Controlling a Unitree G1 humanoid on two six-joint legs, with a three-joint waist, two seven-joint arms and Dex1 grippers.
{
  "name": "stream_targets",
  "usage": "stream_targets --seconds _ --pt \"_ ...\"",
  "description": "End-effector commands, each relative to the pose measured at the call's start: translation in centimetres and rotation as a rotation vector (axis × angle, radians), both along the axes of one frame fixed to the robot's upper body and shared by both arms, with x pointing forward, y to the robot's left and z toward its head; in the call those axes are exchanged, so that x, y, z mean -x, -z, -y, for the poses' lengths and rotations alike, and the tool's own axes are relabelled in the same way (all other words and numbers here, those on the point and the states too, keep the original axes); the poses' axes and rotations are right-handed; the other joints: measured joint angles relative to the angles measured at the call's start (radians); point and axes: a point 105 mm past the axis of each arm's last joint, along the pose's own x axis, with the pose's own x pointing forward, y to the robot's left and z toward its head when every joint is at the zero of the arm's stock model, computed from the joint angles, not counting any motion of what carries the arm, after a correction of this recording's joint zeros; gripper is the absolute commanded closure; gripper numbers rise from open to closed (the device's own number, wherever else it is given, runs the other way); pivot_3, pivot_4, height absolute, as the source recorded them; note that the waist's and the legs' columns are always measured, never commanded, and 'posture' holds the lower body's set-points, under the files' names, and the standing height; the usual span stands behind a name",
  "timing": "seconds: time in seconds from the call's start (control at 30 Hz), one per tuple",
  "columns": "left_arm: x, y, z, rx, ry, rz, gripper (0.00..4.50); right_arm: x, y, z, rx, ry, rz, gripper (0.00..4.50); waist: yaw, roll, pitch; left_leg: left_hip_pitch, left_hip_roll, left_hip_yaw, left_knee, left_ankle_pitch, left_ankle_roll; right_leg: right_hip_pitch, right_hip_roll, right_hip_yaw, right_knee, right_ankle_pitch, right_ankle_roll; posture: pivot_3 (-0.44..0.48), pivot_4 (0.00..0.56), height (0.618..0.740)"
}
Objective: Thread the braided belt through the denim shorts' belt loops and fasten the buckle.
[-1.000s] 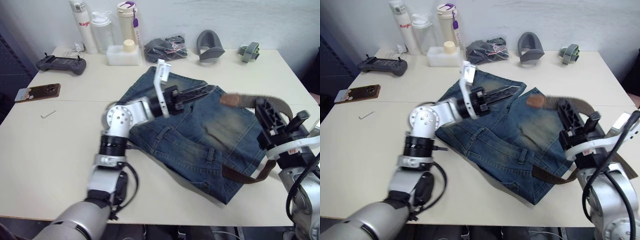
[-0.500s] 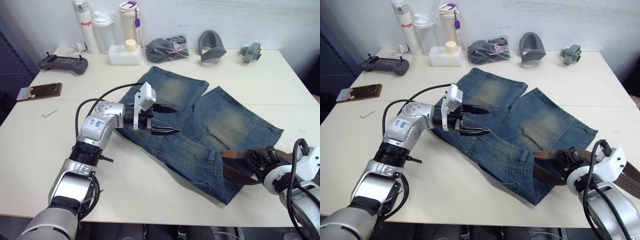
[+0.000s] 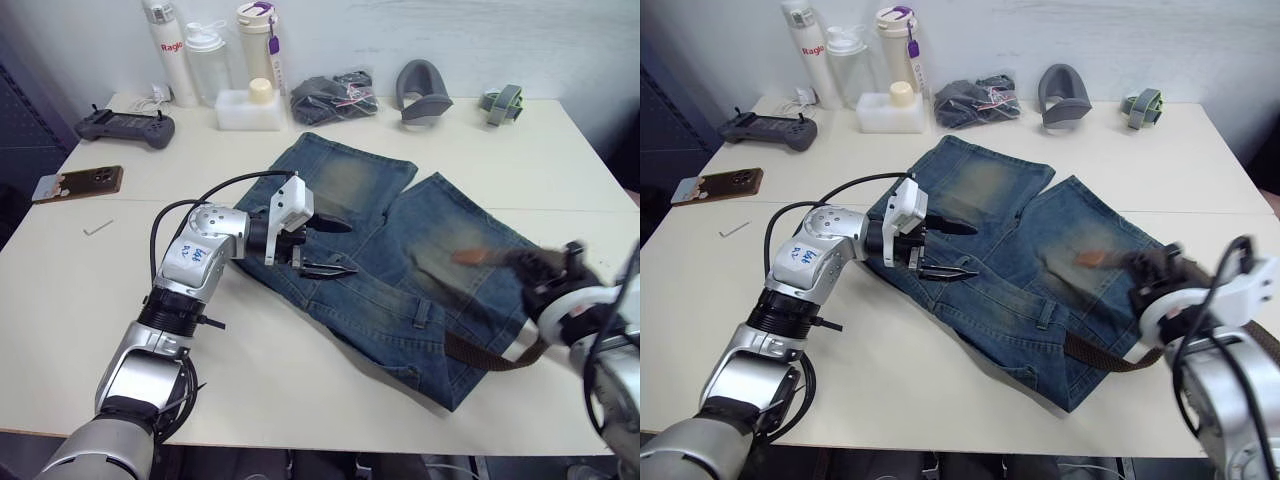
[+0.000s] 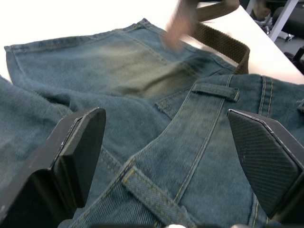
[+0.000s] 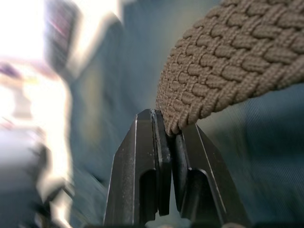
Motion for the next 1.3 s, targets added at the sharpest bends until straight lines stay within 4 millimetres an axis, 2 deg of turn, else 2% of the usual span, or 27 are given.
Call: stream_targets --seconds 0.03,0.27,0.6,0.67,0.77,0.87,0.9,1.0,1.07,1.13,1.3 --pt "0.1 -0.2 0.0 -0.003 0.016 0.023 0.02 1.5 -2.0 -2.3 -0.010 -0.079 0.088 4.50 -0.001 0.000 0.000 0.000 0.000 0.000 0.000 0.000 0.000 0.000 0.000 0.000 0.000 0.000 0.000 0.000 0.150 0.649" --pt "0.4 0.4 0.0 -0.007 0.023 0.005 0.02 1.7 -1.6 -1.9 0.014 -0.066 0.064 4.50 -0.003 0.000 0.000 0.001 0.000 0.001 0.000 0.000 0.000 0.000 0.000 0.001 0.001 0.000 0.000 0.000 0.150 0.649" --pt "0.6 0.9 0.2 -0.011 0.033 -0.012 0.02 1.9 -2.5 -0.5 0.057 -0.029 0.128 4.50 -0.002 0.000 0.000 0.001 0.000 0.001 0.000 0.000 0.000 0.000 0.000 0.001 0.001 0.000 0.000 0.000 0.150 0.649" --pt "0.6 0.9 0.1 -0.008 0.033 -0.018 0.02 2.4 -3.0 0.1 0.196 -0.067 0.168 4.50 -0.002 0.001 0.000 0.001 0.000 0.001 0.000 0.000 0.000 0.000 0.000 0.001 0.001 0.000 0.000 0.000 0.150 0.649" --pt "0.7 1.6 -0.3 -0.033 0.038 -0.028 0.02 3.7 -3.7 0.4 0.595 -0.259 0.210 4.50 0.002 0.005 0.000 0.000 -0.001 0.002 0.000 -0.001 0.001 0.000 -0.001 0.001 0.000 0.000 0.000 0.000 0.150 0.649" --pt "0.9 2.3 -0.7 -0.060 0.041 -0.035 0.02 4.4 -4.9 1.4 0.685 -0.279 0.356 4.50 0.003 -0.003 -0.001 0.002 0.000 0.002 -0.001 -0.001 0.001 0.002 0.001 0.000 -0.003 0.000 0.000 0.000 0.150 0.649" --pt "0.8 2.5 -0.8 -0.066 0.040 -0.036 0.02 4.7 -5.0 1.6 0.682 -0.290 0.388 4.50 0.003 -0.003 -0.001 0.002 0.001 -0.001 -0.002 -0.001 0.001 0.003 0.002 -0.002 -0.004 0.000 0.001 0.000 0.150 0.649" --pt "0.9 2.7 -0.9 -0.067 0.039 -0.045 0.02 6.3 -3.3 2.8 0.620 -0.354 0.338 4.50 0.004 -0.001 -0.001 0.002 0.001 -0.002 -0.003 -0.002 0.004 0.004 0.002 -0.003 -0.005 0.001 0.001 0.000 0.150 0.649" --pt "1.0 2.7 -0.9 -0.068 0.041 -0.048 0.02 7.3 -2.5 2.4 0.500 -0.385 0.295 4.50 0.004 -0.001 -0.001 0.002 0.001 -0.003 -0.003 -0.004 0.007 0.004 0.001 -0.003 -0.005 0.001 0.001 0.000 0.150 0.649" --pt "1.1 2.8 -0.9 -0.069 0.043 -0.051 0.02 7.9 -2.6 1.5 0.381 -0.383 0.322 4.50 0.003 -0.001 -0.001 0.002 0.001 -0.003 -0.003 -0.004 0.007 0.004 0.001 -0.003 -0.005 0.000 0.000 0.000 0.150 0.649" --pt "1.4 3.1 -0.8 -0.065 0.039 -0.061 0.02 6.8 -3.5 1.0 0.235 -0.263 0.410 4.50 -0.004 -0.002 -0.001 0.001 0.000 -0.002 -0.002 -0.004 0.008 0.003 0.000 -0.003 -0.006 -0.001 -0.003 0.000 0.150 0.649"
